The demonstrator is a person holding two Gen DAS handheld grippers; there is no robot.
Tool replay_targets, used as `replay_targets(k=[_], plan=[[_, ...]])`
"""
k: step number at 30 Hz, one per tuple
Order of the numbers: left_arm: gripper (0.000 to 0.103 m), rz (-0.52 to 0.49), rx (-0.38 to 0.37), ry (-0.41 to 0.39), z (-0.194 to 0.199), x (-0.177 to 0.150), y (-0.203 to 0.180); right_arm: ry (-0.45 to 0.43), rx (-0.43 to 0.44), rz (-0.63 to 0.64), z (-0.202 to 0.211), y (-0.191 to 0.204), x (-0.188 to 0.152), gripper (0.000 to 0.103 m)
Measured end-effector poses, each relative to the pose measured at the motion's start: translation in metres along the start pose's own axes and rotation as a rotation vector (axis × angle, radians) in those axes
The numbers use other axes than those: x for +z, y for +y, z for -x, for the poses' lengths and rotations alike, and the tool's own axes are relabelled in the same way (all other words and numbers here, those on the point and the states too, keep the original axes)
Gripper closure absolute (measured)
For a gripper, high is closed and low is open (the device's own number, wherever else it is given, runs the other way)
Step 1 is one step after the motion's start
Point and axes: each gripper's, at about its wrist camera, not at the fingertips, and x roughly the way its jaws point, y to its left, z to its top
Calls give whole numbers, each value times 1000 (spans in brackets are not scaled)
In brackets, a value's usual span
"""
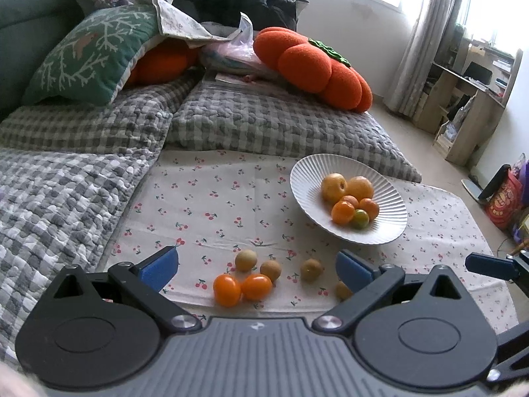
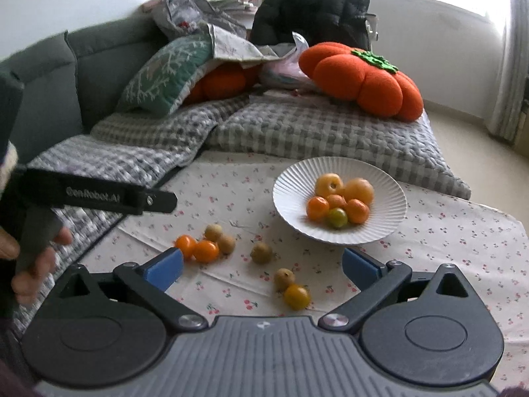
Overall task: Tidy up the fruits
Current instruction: 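Move both open tools toward the orange cherry tomatoes on the cloth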
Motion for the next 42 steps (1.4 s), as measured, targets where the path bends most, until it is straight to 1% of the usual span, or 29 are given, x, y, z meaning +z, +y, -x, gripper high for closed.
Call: replay_targets(k=[4,6,10,12,14,17,20,23,28,32,34,36,39,40,42], plan=[[8,-3,-4,8,1,-3,-1,-23,-30,-23,1,-4,1,0],[8,-11,3,11,1,-5,-2,7,-40,-30,-5,-5,0,0],[8,-19,22,30,-3,-10,2,98,-23,-77,-19,-12,-5,0],[8,-19,31,44,-8,-12,5,128,-32,-78,-23,-11,-7,0],[8,-13,38,60,-13,-12,9,148,-55,-70,-26,-9,-9,0],[8,10,28,83,-18,-12,12,168,-35,-68,-29,-7,-10,1],[8,15,18,103,-22,-13,13,187,-3,-111,-32,-13,-10,1],[8,7,32,120,-27,-14,13,199,-3,-162,-36,-21,-10,1],[8,23,53,150,-39,-14,21,223,3,-190,-50,-22,-11,12],[9,43,72,179,-50,-15,29,235,55,-175,-60,-15,-13,19],[9,53,75,199,-57,-16,32,235,92,-158,-67,-8,-14,20],[10,69,81,217,-63,-17,36,241,118,-115,-76,3,-18,25],[13,98,91,234,-71,-18,41,233,125,-44,-86,17,-21,33],[14,108,90,238,-72,-18,43,228,132,-32,-88,19,-21,34],[16,126,87,245,-76,-18,46,214,141,-29,-92,20,-20,39]])
